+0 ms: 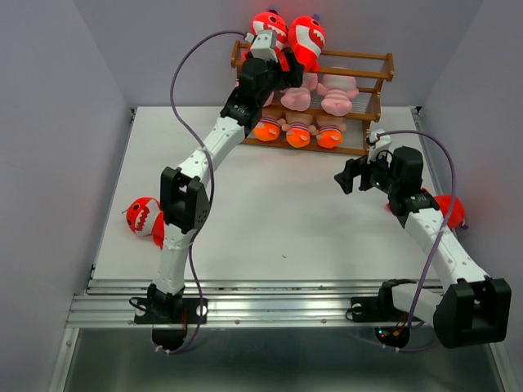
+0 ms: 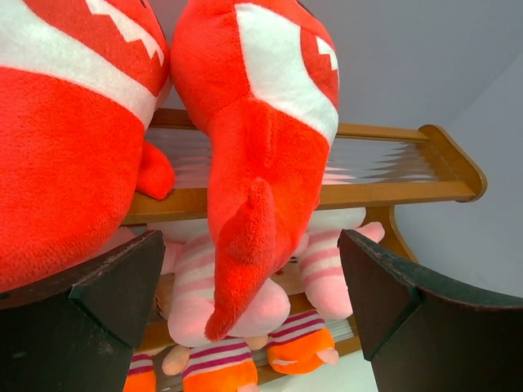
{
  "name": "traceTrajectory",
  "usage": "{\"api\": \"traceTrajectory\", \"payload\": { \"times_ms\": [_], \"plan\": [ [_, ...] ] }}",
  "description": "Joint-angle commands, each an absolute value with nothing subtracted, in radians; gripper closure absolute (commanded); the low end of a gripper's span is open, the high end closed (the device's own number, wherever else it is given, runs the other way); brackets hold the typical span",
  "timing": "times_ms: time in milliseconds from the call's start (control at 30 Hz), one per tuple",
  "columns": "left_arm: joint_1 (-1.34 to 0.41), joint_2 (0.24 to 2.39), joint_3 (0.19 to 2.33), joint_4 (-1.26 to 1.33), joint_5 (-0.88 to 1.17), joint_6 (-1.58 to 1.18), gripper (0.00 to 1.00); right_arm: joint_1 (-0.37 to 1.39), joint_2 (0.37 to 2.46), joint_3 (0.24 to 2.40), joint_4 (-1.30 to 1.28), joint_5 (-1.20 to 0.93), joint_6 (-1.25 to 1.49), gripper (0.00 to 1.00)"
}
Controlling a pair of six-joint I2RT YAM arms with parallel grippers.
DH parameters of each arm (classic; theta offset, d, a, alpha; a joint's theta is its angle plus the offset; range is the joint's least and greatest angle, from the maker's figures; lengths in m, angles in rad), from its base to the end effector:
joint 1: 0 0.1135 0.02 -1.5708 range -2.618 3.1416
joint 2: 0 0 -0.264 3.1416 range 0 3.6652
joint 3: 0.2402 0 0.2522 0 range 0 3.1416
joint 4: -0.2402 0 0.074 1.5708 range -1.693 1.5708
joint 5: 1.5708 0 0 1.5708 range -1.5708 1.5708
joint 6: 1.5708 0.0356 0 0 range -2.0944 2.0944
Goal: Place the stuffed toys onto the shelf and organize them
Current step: Place the stuffed toy onto shelf, then grab a stuffed toy with the right arm
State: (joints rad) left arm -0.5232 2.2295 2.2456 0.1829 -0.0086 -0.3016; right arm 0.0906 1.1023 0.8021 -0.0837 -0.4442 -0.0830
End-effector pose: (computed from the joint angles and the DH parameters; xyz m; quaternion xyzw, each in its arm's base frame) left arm 0.4618 -0.2660 0.4079 0.0667 0.6298 -0.3077 0.7101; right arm 0.2485 0.0379 0.2942 -0.1928 0.7949 0.1847 0.5448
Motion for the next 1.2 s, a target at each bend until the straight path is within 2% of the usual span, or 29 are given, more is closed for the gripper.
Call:
{"api": "traceTrajectory", "payload": {
  "times_ms": [0,333,467,633,767,1000,1133,1167],
  "plan": [
    [-0.52,2.099,2.223,0.252,-0.011,-0.291,0.01,0.083,1.101,0.828,-0.057,-0.433,-0.1,0.0],
    [-0.52,1.97,2.094,0.213,-0.011,-0.232,0.01,0.083,1.101,0.825,-0.057,-0.448,-0.115,0.0],
    [-0.515,1.807,1.909,0.225,-0.078,-0.138,0.01,0.083,1.095,0.822,-0.081,-0.521,-0.185,0.0],
    [-0.5,1.603,1.738,0.181,-0.066,-0.049,0.01,0.083,1.083,0.799,-0.101,-0.668,-0.285,0.0],
    [-0.489,1.337,1.528,0.146,-0.02,-0.035,0.01,0.083,1.1,0.796,-0.149,-0.782,-0.357,0.0],
    [-0.45,0.849,0.888,0.184,0.121,-0.092,0.01,0.083,1.179,0.83,-0.302,-0.865,-0.512,0.0],
    [-0.448,0.675,0.692,0.149,0.172,-0.113,0.01,0.083,1.246,0.96,-0.529,-0.76,-0.644,0.0],
    [-0.446,0.623,0.648,0.143,0.172,-0.115,0.01,0.083,1.246,1.007,-0.582,-0.661,-0.656,0.0]
  ]
}}
